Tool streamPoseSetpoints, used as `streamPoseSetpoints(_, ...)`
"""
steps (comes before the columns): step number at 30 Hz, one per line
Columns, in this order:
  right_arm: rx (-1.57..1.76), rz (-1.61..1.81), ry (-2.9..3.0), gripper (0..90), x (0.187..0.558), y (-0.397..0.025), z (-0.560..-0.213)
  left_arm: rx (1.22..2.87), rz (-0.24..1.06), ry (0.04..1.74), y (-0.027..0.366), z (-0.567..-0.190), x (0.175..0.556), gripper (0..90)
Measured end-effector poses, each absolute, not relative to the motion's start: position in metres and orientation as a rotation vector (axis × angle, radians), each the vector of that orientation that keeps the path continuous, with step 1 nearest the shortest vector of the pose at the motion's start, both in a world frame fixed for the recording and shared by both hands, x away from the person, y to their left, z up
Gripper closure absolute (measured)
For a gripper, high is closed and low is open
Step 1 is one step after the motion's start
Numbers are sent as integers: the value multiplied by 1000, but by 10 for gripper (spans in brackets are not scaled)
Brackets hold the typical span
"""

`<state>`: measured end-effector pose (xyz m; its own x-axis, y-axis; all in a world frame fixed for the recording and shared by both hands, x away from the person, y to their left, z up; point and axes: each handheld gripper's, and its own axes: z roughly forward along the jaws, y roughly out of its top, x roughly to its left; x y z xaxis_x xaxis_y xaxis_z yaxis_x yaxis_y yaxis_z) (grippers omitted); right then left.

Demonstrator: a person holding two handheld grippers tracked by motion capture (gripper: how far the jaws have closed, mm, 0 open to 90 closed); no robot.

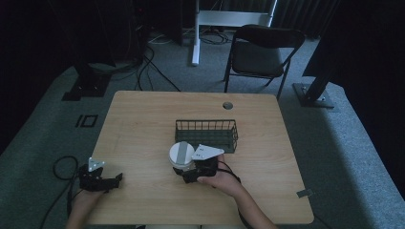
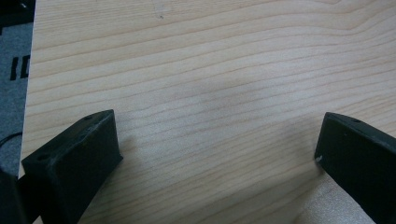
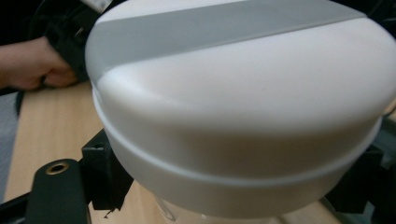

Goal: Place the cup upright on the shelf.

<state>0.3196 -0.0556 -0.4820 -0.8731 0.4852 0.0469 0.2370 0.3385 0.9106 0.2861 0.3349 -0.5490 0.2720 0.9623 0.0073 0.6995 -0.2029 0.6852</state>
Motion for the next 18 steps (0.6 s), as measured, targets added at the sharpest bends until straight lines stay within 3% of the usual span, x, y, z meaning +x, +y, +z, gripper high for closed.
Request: streamPoseSetpoints(18, 722, 1562, 2231, 184, 339, -74, -445, 1979, 599, 1492, 335, -549, 286, 1)
